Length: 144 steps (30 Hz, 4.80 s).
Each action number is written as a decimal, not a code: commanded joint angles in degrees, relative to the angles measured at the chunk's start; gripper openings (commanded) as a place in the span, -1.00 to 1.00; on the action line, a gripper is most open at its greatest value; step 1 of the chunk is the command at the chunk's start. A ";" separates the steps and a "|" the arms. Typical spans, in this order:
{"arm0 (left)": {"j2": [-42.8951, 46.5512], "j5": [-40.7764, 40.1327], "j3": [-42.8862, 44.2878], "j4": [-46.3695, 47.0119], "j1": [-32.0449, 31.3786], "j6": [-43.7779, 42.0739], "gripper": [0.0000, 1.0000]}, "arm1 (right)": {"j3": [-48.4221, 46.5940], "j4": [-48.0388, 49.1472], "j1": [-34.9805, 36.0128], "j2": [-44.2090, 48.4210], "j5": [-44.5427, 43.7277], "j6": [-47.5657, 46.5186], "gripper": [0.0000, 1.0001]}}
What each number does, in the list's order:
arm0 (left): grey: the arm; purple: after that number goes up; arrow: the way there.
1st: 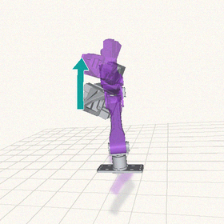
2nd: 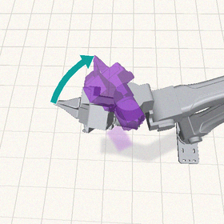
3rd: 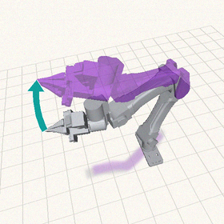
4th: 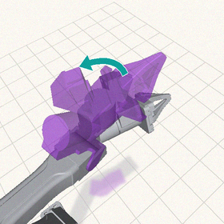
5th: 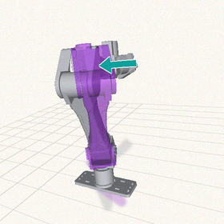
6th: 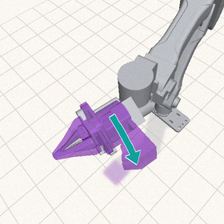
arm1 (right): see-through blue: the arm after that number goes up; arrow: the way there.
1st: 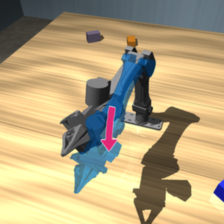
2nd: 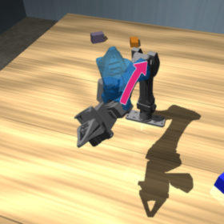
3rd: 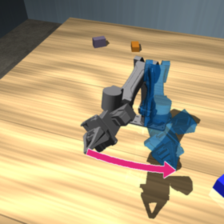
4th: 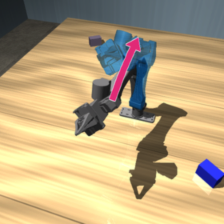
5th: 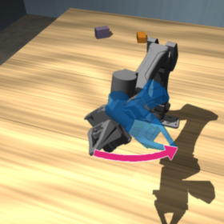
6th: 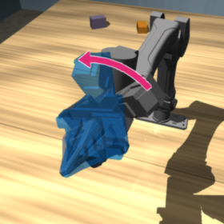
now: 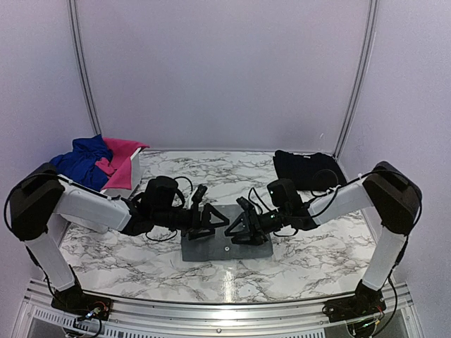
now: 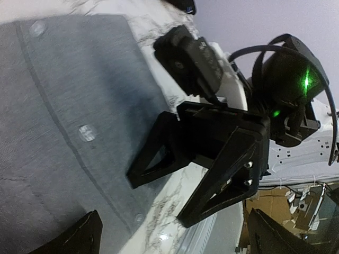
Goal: Fold and stack the mixed laundry pile
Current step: Smooth out the square-folded shirt at the center of the board, then pick up the square-folded shirt from the center of the board, then pass from the left arm to the right
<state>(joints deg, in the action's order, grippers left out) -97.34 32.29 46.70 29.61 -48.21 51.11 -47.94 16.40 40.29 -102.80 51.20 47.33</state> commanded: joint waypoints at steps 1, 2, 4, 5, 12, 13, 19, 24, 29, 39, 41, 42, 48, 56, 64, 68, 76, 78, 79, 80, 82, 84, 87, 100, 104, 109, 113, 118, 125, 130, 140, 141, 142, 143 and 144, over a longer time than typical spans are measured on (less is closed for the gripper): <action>-8.65 1.21 -6.14 17.65 1.25 10.63 0.98 | 5.44 15.08 -2.55 -5.12 0.75 9.12 0.31; -10.59 1.09 -7.68 19.80 1.39 11.82 0.98 | 7.25 17.22 -3.32 -6.40 0.94 9.72 0.32; -13.28 0.38 -11.32 24.52 1.89 14.48 0.98 | 10.65 19.50 -4.81 -8.26 1.01 9.93 0.31; -13.95 -0.14 -13.44 26.82 2.27 15.67 0.98 | 12.24 20.14 -5.54 -8.88 1.08 9.72 0.31; -1.74 -2.66 -23.23 23.90 4.74 13.40 0.98 | 16.66 13.33 -7.61 0.17 1.51 6.98 0.30; 1.00 -2.90 -22.22 18.79 4.68 10.87 0.98 | 15.04 8.97 -7.64 3.04 1.20 4.83 0.30; 9.29 -3.57 -8.37 -5.20 5.86 -2.63 0.98 | -1.12 -7.37 -9.78 7.02 0.97 -6.11 0.30; 0.53 -2.27 1.56 -6.07 8.24 -5.37 0.98 | -12.24 -7.43 -11.30 -4.06 2.41 -8.27 0.27; -11.00 -2.99 9.71 -5.97 10.75 -6.53 0.98 | -17.33 -5.10 -13.31 -13.24 3.77 -8.47 0.23; -9.10 -7.53 10.53 -16.46 13.22 -18.08 0.98 | -18.44 -11.73 -16.26 -10.43 3.50 -12.93 0.20; -4.20 -13.07 12.80 -25.15 10.68 -27.79 0.98 | -17.34 -14.91 -16.78 -4.98 2.77 -13.49 0.21; -2.01 -16.51 14.20 -29.77 8.67 -32.04 0.98 | -16.19 -16.03 -17.23 -2.47 2.15 -13.82 0.21; 0.88 -29.72 20.30 -40.91 -5.44 -49.36 0.98 | -3.72 -19.95 -20.71 10.79 0.60 -12.93 0.21; -13.41 -36.64 35.90 -48.09 -18.08 -61.75 0.84 | 8.15 -20.18 -24.68 19.61 0.54 -12.23 0.22; -21.20 -36.17 41.83 -48.09 -21.30 -64.05 0.59 | 13.91 -18.19 -24.92 20.96 0.18 -10.12 0.23; -22.29 -35.33 41.75 -47.73 -21.40 -64.30 0.50 | 14.37 -17.23 -24.91 22.12 -0.12 -8.66 0.24; -24.45 -34.05 44.30 -47.63 -21.93 -68.34 0.41 | 16.41 -15.17 -25.05 24.01 -1.16 -6.74 0.24; -25.45 -34.07 45.89 -47.61 -22.58 -69.22 0.38 | 16.93 -15.47 -25.17 24.35 -1.12 -6.65 0.24; -26.20 -34.39 46.74 -47.67 -22.96 -69.73 0.37 | 17.25 -15.58 -25.25 24.50 -1.18 -6.47 0.24; -27.04 -34.25 47.52 -47.65 -23.08 -70.01 0.36 | 17.53 -15.61 -25.26 24.61 -1.08 -6.35 0.25; -28.71 -33.64 49.16 -47.69 -23.23 -70.03 0.30 | 17.96 -15.86 -25.36 24.75 -1.16 -6.03 0.24; -30.47 -33.05 50.33 -47.67 -23.25 -69.95 0.25 | 18.04 -16.22 -25.75 24.76 -1.29 -6.17 0.25; -33.05 -32.56 51.58 -47.52 -23.55 -69.75 0.20 | 18.29 -18.64 -26.56 24.52 -1.56 -6.52 0.29; -28.98 -29.26 49.73 -43.16 -21.39 -64.62 -1.00 | 21.15 -13.25 -24.73 21.41 0.01 -2.16 0.73; -23.91 -28.71 46.28 -38.94 -20.44 -63.73 -1.00 | 21.00 -9.35 -22.83 19.40 0.05 1.11 0.92; -22.26 -27.56 45.58 -38.48 -20.00 -63.60 -1.00 | 21.47 0.80 -20.36 16.71 1.26 9.27 0.97; -21.05 -27.34 45.76 -38.23 -20.00 -63.26 -1.00 | 20.43 6.34 -17.46 13.10 0.80 13.51 0.95; -19.72 -26.72 44.88 -37.96 -20.07 -63.61 -1.00 | 19.84 16.18 -16.46 8.42 0.75 21.03 0.85; -19.35 -26.74 43.23 -37.74 -20.68 -64.05 -1.00 | 12.41 19.07 -13.60 0.69 1.16 24.80 0.54; -18.01 -27.30 41.36 -36.53 -20.88 -63.80 -1.00 | 9.79 18.20 -13.52 -3.32 1.60 24.41 0.09; -12.58 -32.00 37.77 -36.17 -19.37 -55.41 0.07 | -2.75 -21.30 -14.91 1.09 -3.65 -1.78 -1.00; -10.87 -32.03 36.80 -36.12 -18.92 -54.01 0.22 | -4.00 -27.38 -15.60 1.89 -4.60 -5.15 -1.00; -9.65 -32.03 35.74 -36.03 -18.46 -53.05 0.31 | -4.66 -30.79 -16.40 2.62 -5.26 -7.79 -1.00; -8.36 -33.39 34.54 -35.88 -18.06 -52.12 0.40 | -5.35 -34.88 -17.44 3.43 -6.47 -10.88 -1.00; -7.21 -34.36 33.37 -35.85 -17.72 -51.63 0.54 | -6.12 -38.98 -18.58 4.17 -7.95 -14.19 -1.00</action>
<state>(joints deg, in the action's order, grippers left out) -110.85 1.19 83.09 -7.86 -67.75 -5.54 -50.26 1.45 25.28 -103.00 48.84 50.39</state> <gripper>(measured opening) 0.677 0.004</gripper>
